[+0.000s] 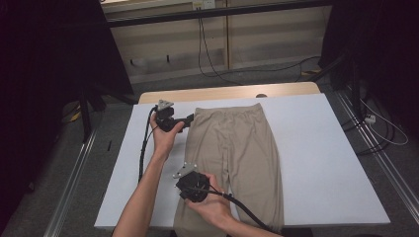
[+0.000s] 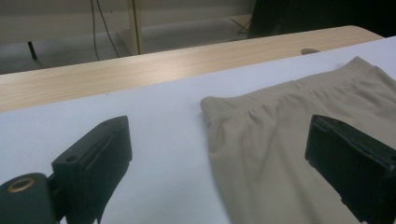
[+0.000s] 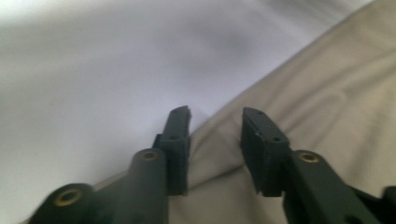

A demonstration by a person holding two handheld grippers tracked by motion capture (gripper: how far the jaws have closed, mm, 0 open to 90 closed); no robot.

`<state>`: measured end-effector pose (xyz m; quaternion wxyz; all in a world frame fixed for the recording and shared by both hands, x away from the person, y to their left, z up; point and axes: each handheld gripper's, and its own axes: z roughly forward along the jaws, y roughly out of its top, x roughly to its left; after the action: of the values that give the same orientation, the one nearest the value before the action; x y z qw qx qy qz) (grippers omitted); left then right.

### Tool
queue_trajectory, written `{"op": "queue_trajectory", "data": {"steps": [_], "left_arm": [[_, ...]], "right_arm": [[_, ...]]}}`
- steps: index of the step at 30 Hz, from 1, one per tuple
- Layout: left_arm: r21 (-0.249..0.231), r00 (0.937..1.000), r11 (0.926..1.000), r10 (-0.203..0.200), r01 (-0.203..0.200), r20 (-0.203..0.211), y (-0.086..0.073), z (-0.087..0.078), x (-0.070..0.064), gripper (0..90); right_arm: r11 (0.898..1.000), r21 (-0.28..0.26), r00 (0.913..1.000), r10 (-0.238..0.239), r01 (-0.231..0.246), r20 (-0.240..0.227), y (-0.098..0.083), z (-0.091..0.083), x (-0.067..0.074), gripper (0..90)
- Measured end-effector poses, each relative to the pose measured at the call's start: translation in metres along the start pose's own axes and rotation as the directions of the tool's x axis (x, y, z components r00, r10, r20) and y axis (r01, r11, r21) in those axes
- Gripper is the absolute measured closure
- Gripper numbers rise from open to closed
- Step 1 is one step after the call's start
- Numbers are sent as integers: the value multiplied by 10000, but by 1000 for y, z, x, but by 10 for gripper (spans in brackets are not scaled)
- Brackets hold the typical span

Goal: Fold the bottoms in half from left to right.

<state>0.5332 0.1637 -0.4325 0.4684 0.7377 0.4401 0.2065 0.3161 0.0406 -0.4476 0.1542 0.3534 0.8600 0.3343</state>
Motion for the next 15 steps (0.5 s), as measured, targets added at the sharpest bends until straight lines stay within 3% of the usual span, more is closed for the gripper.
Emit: {"op": "queue_trajectory", "data": {"steps": [6,9,12,15], "left_arm": [[279,9995,9993,-262,267,-183,2,7,1,67],[423,9993,9986,-306,314,-193,2,11,-1,69],[409,9984,9976,-560,563,-86,2,16,0,85],[623,9970,9950,-771,774,-87,2,25,3,128]], "right_arm": [[10000,-75,10000,-63,63,31,-1,2,0,713],[9997,-241,10000,-74,73,-30,-3,2,-1,893],[9986,-361,9983,383,-399,-430,-5,0,-10,900],[9989,-296,9987,344,-355,-369,-6,-3,-12,900]]}}
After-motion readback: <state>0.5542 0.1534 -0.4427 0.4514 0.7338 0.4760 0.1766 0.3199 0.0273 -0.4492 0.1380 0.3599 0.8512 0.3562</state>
